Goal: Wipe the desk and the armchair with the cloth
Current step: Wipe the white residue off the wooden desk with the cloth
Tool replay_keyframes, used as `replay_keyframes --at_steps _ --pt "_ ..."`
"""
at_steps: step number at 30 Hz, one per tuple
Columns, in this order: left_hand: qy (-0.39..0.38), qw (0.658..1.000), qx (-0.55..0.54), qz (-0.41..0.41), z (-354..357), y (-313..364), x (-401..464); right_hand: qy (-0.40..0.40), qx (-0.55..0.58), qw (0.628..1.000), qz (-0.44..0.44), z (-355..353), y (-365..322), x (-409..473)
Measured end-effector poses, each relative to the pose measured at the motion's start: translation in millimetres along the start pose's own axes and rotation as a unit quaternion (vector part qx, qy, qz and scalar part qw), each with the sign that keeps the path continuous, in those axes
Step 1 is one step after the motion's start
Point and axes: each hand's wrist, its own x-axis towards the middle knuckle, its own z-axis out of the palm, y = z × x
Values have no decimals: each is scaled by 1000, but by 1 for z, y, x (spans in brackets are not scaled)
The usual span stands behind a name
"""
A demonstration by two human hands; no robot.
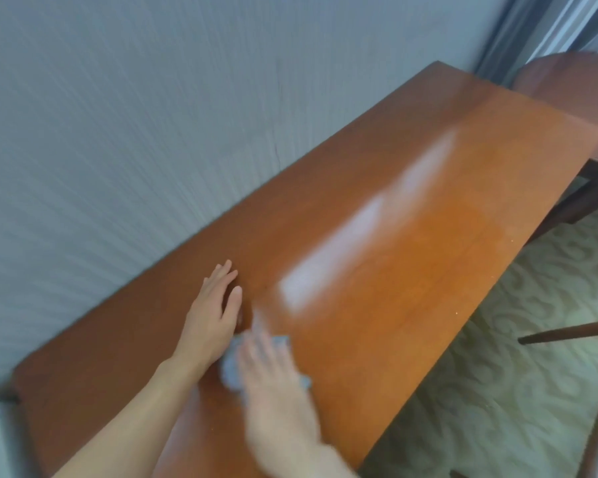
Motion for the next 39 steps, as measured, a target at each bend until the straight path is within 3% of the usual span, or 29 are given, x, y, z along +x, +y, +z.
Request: replay_keyframes --at_steps 2,4,5,8,10,12,14,16,19,21,24,25,29,31,35,39 --pt "-11 1000 -26 0 -2 0 -4 -65 -12 995 -74 21 -34 0" --pt "-8 999 -39 6 -5 -1 -12 -73 -12 994 -81 7 -27 -1" --pt "-1 999 -43 8 -7 -2 -17 -41 -5 997 -70 -13 -11 -3" --pt "32 997 -67 1 -11 -5 -33 29 -16 995 89 -86 61 4" --pt "50 995 -83 -1 -16 -3 -36 80 -6 964 252 -109 126 15" --pt "63 993 -95 -3 -24 -3 -39 86 -23 939 333 -98 150 31" --pt "65 992 -112 -10 -33 -3 -42 80 -14 952 294 -59 117 45" --pt "71 991 -116 -12 -40 -10 -47 70 -10 978 195 -16 41 50" --pt "66 993 -100 -4 -48 -19 -55 -36 -53 996 -59 49 -79 5" --pt "48 995 -87 2 -48 -21 -62 -110 -57 984 -128 76 -117 -38" --pt "31 997 -76 8 -40 -18 -73 -139 -42 979 -141 67 -88 -73" --pt "28 997 -70 8 -37 -17 -75 -115 -51 984 -129 55 -67 -69" --pt "26 998 -62 7 -33 -12 -89 20 -43 998 49 -10 23 -18" --pt "24 998 -55 4 -32 -11 -104 12 -37 996 75 -23 43 -4" --pt "41 998 -48 -18 -34 -21 -147 3 -15 996 85 -13 13 -14" --pt "64 996 -22 -61 -37 -30 -191 -42 1 999 -27 20 -58 -70"
